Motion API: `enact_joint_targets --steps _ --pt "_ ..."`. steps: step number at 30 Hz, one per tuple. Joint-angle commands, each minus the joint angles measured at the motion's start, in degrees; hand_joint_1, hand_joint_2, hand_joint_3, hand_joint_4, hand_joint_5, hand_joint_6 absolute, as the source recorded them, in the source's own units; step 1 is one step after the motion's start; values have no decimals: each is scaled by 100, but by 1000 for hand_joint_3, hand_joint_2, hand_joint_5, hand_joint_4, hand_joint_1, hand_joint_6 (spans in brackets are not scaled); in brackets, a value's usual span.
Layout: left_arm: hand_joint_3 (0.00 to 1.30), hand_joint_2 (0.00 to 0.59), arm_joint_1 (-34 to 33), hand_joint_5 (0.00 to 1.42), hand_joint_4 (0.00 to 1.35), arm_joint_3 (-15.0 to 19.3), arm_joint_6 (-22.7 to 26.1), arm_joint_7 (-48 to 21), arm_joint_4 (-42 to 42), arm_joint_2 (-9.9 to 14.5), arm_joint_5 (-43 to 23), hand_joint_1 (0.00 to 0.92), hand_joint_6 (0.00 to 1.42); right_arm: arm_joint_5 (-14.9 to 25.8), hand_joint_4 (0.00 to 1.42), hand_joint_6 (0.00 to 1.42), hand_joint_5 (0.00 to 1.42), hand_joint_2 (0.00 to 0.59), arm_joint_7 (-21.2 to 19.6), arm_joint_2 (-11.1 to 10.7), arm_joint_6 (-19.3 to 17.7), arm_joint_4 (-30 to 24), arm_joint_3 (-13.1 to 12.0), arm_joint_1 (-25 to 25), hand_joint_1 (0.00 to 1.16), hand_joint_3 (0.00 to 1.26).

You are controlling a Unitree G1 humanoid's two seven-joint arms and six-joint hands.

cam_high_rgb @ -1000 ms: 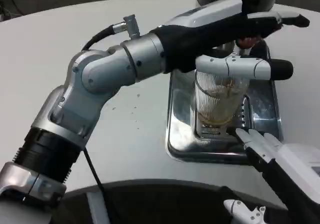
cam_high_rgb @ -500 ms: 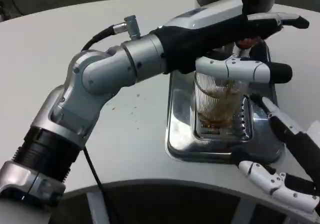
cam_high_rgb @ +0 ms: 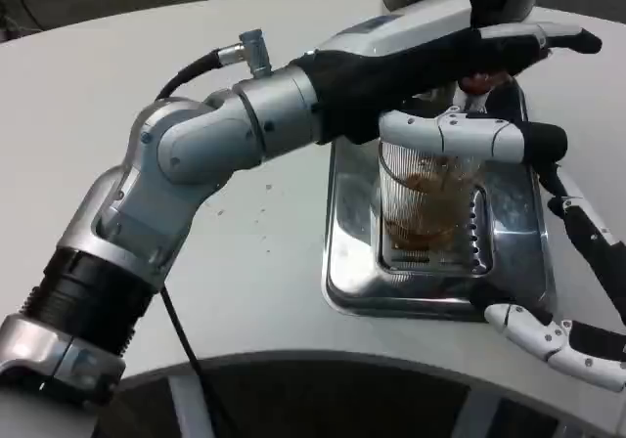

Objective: Grasp the cup under the faucet to collect the drink, then remove the cup.

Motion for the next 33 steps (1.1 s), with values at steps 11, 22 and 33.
enact_joint_targets --steps 11,22,33 --pt "118 85 111 72 28 -84 -1 -116 210 105 194 0 92 484 2 0 61 247 -969 -188 -476 1093 411 -534 597 0" --pt "118 84 32 72 36 -35 -63 -133 277 139 159 0 92 528 11 0 61 249 -1337 -221 -480 1684 707 -1073 586 0" --pt "118 93 16 72 38 6 -56 -150 213 211 124 0 92 614 12 0 61 249 -1791 -129 -580 2331 914 -1551 577 0"
